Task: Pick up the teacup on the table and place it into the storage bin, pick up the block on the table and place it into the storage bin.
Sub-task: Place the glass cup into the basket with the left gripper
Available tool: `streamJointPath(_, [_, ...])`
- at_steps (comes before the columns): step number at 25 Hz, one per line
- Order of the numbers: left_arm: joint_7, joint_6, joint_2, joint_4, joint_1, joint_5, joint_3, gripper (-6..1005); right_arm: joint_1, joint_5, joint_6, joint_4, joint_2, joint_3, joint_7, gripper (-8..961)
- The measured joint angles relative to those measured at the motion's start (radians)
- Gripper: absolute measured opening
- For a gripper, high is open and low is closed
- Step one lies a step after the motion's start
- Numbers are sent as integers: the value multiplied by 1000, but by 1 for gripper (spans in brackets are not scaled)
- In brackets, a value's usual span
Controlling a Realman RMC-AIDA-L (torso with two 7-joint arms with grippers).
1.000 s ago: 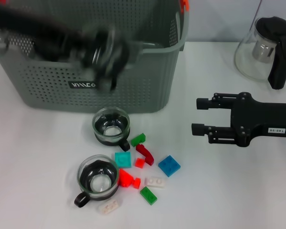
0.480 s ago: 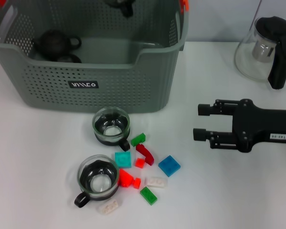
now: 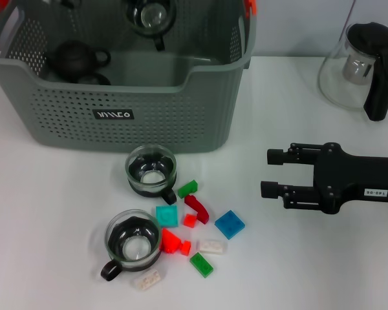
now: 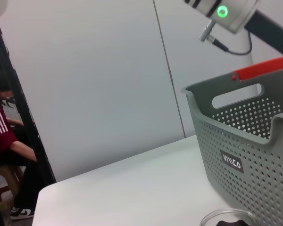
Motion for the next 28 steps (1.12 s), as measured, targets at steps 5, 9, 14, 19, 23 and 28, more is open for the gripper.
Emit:
streamJointPath(5, [-32,-31,-4,-4,29,3,78,49,-2,0,1,1,1,0,0,719])
streamJointPath(9, [-30,-62,-6,-15,48,4,87,47,-6,0,1,1,3,0,0,719])
streamJointPath(14, [-22,-103,-11,-29,74,5,88,43,-7,0,1,1,5,0,-1,719])
streamJointPath(19, [-19,-142,-26,-34,100,5,107,45,-7,0,1,1,6,0,-1,719])
streamJointPath(23, [-19,-171,-38,-42,115,6,131,47,-8,0,1,1,6,0,-1,719])
streamJointPath(28, [-19,-191,-44,-46,126,6,150,49,-8,0,1,1,8,0,-1,719])
